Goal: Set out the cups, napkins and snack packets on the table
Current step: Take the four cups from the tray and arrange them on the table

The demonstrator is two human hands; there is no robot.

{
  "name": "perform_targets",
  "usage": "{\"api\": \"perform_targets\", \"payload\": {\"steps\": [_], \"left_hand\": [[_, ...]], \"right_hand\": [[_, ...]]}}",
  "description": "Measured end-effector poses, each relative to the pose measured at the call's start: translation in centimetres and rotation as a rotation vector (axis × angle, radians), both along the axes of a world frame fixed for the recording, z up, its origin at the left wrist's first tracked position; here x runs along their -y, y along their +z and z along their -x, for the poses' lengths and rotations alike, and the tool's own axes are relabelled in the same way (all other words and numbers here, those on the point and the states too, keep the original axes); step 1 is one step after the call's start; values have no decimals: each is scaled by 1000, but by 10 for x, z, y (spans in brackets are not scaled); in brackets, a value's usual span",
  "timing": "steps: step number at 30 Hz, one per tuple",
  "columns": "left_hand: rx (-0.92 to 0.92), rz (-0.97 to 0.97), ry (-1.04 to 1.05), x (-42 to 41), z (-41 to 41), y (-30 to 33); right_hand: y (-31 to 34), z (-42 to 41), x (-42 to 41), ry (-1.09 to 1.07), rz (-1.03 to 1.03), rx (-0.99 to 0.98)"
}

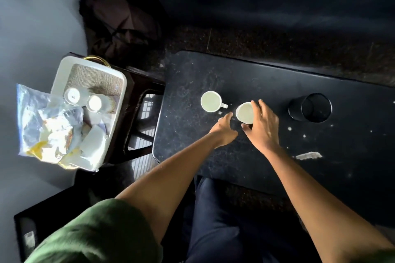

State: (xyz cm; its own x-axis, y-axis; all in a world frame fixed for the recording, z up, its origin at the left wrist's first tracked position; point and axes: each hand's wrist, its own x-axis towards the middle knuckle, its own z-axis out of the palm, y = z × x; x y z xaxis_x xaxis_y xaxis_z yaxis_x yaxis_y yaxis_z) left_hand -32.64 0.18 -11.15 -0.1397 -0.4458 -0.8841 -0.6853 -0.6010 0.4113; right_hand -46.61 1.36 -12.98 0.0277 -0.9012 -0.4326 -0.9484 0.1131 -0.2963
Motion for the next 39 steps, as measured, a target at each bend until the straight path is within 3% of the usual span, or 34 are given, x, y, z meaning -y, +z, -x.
{"api": "perform_targets", "payload": {"steps": [3, 5, 12, 18, 26, 33, 39], "left_hand": [[24, 93, 22, -10, -20, 16], [35, 136, 34, -16, -36, 26], [109, 238, 181, -51, -111, 49], [198, 322, 476, -78, -185, 52], [185, 441, 866, -63, -283, 55], [188, 307, 923, -39, -354, 37], [0, 216, 998, -26, -386, 29]], "right_hand": [[19, -17, -15, 42, 220, 8], [30, -30, -24, 84, 264, 50], [60, -96, -52, 278, 140, 117], [82, -171, -46, 404, 106, 147], [88, -280, -11, 546, 108, 173], [80, -379, 36, 568, 15, 127], [59, -437, 64, 565, -100, 128]]}}
